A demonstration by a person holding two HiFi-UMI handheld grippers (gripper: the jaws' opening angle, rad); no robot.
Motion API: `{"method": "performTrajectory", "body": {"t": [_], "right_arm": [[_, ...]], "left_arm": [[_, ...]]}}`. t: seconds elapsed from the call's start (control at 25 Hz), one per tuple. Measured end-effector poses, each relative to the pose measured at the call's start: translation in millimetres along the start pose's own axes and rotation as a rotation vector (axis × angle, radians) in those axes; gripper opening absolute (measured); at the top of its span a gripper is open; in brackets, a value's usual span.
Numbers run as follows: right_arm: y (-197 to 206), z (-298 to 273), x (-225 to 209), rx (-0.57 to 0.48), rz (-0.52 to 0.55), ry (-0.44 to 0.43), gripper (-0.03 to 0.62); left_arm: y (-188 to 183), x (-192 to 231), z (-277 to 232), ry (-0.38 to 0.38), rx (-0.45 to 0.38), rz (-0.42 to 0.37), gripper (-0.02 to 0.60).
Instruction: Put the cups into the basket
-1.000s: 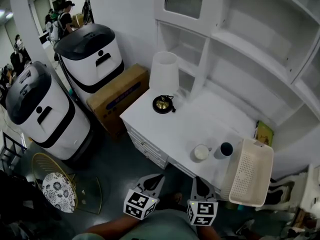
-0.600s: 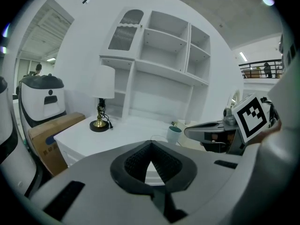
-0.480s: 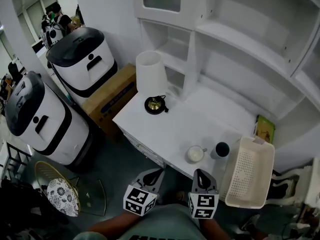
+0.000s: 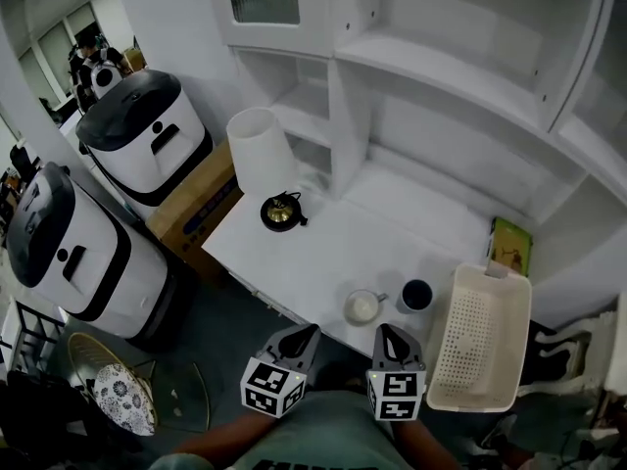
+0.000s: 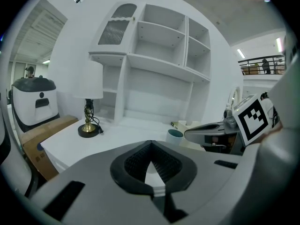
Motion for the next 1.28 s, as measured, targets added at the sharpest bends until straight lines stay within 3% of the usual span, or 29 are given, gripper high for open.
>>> {"method": "performTrajectory", "body": {"t": [0.32, 0.76, 0.8, 0.88, 1.28], "right_arm": [[-3, -9, -7, 0.019, -0.009, -0.018, 0.017], [-4, -33, -6, 0.037, -0.133, 0.044, 0.02], [-2, -36, -6, 0.04, -0.14, 0.042, 0.047], [3, -44, -4, 0.045, -0.15, 0.032, 0.169], [5, -75, 3, 0.079, -0.211, 0.039, 0.302]], "left_arm": [[-13, 3, -18, 0.016, 0.018, -0.016, 0.006], [-42, 20, -87, 0.211, 0.074, -0.114, 0.006], [-43, 21, -92, 0.226, 0.078, -0.121, 0.006], [-44, 24, -101, 0.252, 0.089, -0.133, 0.006], [-43, 34, -139, 0.354, 0.141, -0.197, 0.006]]}}
Point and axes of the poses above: the fingertips, and each gripper's own axes: z backward along the fingers, x to its left, y out of its underside, the point moved 10 cm from there along z, backward along the fingers, and after that the axes turned 12 degrees about -y, right-handed, at the moved point
